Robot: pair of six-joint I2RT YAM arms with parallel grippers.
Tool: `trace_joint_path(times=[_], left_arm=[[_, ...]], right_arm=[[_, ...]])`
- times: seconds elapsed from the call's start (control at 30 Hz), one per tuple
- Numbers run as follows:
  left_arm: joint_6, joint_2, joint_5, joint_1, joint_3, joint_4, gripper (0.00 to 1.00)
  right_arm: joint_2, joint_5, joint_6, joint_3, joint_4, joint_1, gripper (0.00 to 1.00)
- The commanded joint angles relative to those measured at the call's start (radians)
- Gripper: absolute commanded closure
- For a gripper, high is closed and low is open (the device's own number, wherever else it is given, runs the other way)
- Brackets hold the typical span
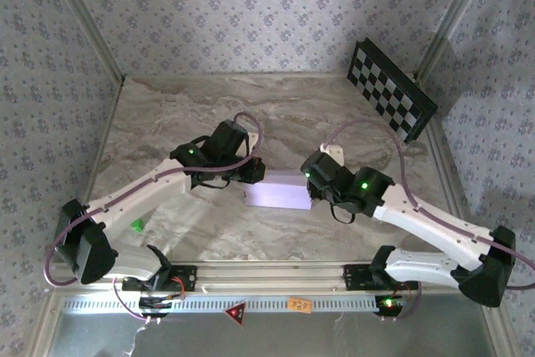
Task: Fold the paper box
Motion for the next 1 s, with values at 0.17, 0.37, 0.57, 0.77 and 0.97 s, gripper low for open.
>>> trace_joint_path(times=[0.17, 0.37, 0.57, 0.77, 0.97], left_arm=[[-0.02, -0.01, -0.002, -0.018, -0.031, -0.028, 0.9], [-0.033, -0.022, -0.012, -0.022, -0.047, -0.018, 0.9], [-0.04, -0.032, -0.019, -0.024, -0.073, -0.016, 0.9], [-0.05, -0.032, -0.019, -0.025, -0.09, -0.006, 0.9], [-0.048, -0.034, -0.023, -0.028, -0.084, -0.016, 0.9]], right_arm=[[0.007, -0.07, -0.031, 0.101, -0.016, -0.005, 0.76], [0.09, -0.132, -0.059, 0.099, 0.017, -0.061, 0.81], [0.097, -0.18, -0.036, -0.013, 0.053, -0.101, 0.84], [0.073, -0.189, -0.043, 0.009, 0.05, -0.114, 0.85], [0.087, -0.195, -0.082, 0.07, 0.035, -0.129, 0.86]])
